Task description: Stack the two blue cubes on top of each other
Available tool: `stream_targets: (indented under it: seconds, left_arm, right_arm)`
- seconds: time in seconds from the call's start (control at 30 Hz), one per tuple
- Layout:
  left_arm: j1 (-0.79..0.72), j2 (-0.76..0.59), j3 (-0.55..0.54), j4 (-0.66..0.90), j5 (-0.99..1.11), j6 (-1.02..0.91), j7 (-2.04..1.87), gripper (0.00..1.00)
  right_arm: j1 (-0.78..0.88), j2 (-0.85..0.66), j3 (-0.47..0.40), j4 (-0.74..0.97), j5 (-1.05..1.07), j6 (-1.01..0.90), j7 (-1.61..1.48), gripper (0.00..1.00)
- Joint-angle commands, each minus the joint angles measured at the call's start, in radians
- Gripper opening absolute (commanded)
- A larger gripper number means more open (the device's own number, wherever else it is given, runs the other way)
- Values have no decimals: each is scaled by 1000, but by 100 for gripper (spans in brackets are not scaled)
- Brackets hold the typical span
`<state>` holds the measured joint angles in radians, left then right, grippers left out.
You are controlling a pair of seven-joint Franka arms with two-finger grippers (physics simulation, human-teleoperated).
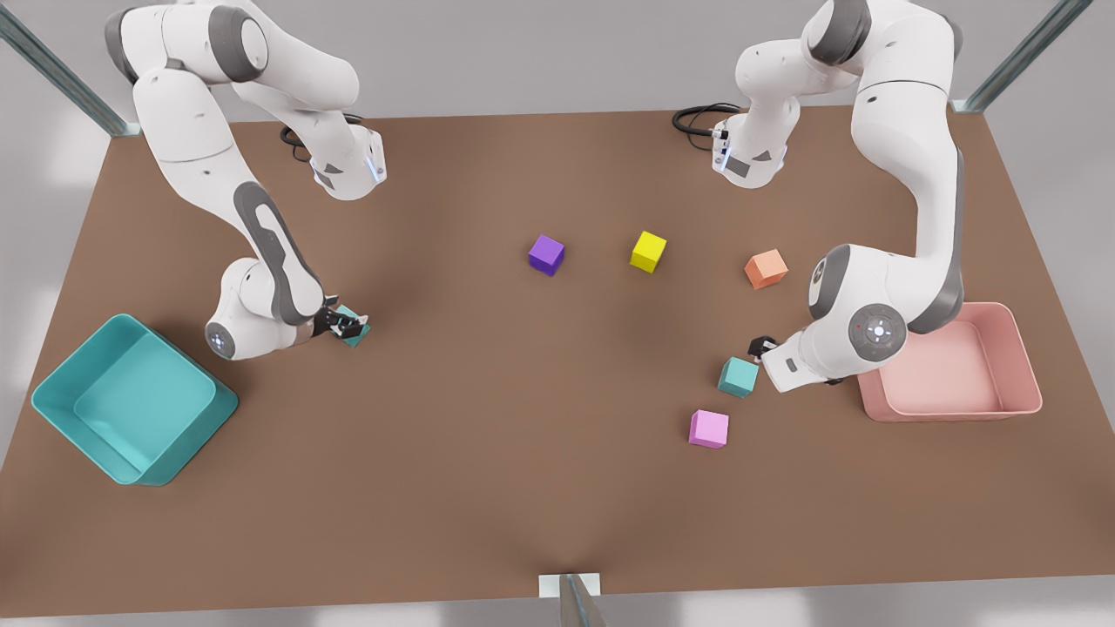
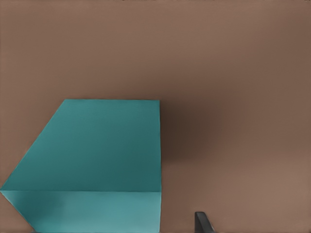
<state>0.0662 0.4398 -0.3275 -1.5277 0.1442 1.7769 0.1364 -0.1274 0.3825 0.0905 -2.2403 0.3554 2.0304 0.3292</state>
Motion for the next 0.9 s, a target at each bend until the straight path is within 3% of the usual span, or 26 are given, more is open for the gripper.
stream_targets:
  seconds: [0.0, 0.27, 0.3, 0.4, 0.43, 0.57, 0.6, 0.73, 0.77, 0.87]
  left_arm:
    - [0, -1, 1, 0, 0, -4, -37, 100]
    - [-3, 5, -1, 14, 3, -5, -37, 100]
    - [-3, 5, 1, 9, 3, -5, -37, 100]
    - [-2, 5, 1, 11, 6, -5, -35, 100]
    - [-3, 5, 1, 11, 6, -4, -35, 100]
    - [-3, 3, 1, 14, 6, -11, -35, 100]
    - [-3, 2, -1, 14, 6, -13, -35, 100]
    - [-3, 3, 1, 15, 8, -11, -34, 100]
    - [-3, 3, 1, 12, 8, -5, -35, 100]
    - [-2, 5, 1, 8, 8, 1, -37, 100]
  right_arm:
    - [0, 4, 0, 5, -3, 2, -65, 100]
    - [-5, 50, -8, 30, 5, 39, -64, 100]
    - [-5, 50, -8, 30, 8, 42, -64, 95]
    - [-3, 47, -6, 30, 13, 42, -64, 50]
    - [-1, 44, -6, 30, 13, 40, -62, 41]
    - [2, -2, 2, 28, 13, -5, -64, 25]
    - [5, -47, 9, 39, 13, -64, -64, 25]
    - [74, -108, 71, 310, -3, -380, -47, 21]
    - [147, -109, 92, 441, -1, -487, -30, 21]
    - [468, 18, 137, 763, 13, -495, 180, 21]
